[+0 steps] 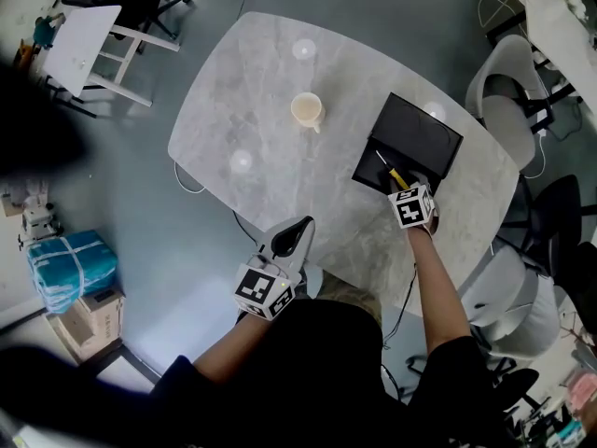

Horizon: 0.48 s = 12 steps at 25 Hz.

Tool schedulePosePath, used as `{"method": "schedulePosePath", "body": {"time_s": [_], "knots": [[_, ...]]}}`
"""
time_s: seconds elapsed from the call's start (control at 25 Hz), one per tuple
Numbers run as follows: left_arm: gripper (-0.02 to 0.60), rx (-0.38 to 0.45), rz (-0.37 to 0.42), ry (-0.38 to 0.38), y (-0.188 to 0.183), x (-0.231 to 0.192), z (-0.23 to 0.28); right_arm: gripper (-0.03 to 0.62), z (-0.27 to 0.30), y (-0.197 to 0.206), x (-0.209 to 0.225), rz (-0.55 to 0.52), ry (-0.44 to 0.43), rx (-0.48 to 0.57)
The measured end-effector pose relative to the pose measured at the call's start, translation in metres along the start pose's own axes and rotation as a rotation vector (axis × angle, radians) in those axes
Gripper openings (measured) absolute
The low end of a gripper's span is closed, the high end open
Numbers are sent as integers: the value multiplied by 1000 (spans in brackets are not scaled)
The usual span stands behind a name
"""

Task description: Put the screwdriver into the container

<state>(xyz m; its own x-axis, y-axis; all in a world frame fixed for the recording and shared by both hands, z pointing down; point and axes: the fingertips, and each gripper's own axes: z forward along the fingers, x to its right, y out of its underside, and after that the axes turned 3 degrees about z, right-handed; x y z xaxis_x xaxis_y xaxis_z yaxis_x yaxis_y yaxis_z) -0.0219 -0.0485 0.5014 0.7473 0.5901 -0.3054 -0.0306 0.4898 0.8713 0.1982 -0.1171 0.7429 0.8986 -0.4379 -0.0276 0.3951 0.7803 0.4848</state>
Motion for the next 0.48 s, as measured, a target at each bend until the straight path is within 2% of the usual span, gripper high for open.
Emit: {"method": "schedulePosePath", "body": {"time_s": [0.24, 0.4, 0.48], "knots": [[17, 38, 23, 14, -15, -24, -25, 123, -67, -18, 0, 167, 88, 135], [17, 75, 57, 85, -28, -23, -45, 120, -144, -35, -28, 277, 136, 284], [17, 94, 66, 127, -35, -25, -55, 89, -183, -50, -50, 346, 148, 384]]}}
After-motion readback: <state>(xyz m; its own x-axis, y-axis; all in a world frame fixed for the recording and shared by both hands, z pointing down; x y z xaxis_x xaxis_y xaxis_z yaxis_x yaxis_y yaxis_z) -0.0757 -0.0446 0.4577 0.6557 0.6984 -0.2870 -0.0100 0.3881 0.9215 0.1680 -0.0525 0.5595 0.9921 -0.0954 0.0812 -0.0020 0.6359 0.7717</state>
